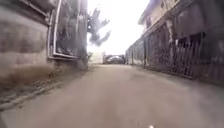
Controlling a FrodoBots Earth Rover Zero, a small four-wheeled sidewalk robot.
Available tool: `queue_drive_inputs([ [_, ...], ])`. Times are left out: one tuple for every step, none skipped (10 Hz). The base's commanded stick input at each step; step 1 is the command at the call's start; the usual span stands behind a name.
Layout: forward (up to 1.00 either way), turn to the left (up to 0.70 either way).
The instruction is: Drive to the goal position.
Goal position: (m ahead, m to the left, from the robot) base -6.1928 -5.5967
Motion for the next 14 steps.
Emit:
queue_drive_inputs([
  [0.50, 0.00],
  [0.50, 0.00],
  [0.50, 0.00],
  [0.50, 0.00],
  [0.50, 0.00],
  [0.50, 0.00],
  [0.50, 0.00],
  [0.50, 0.00],
  [0.50, 0.00],
  [0.50, 0.00],
  [0.50, 0.00],
  [0.50, 0.00],
  [0.50, 0.00],
  [0.50, 0.00],
])
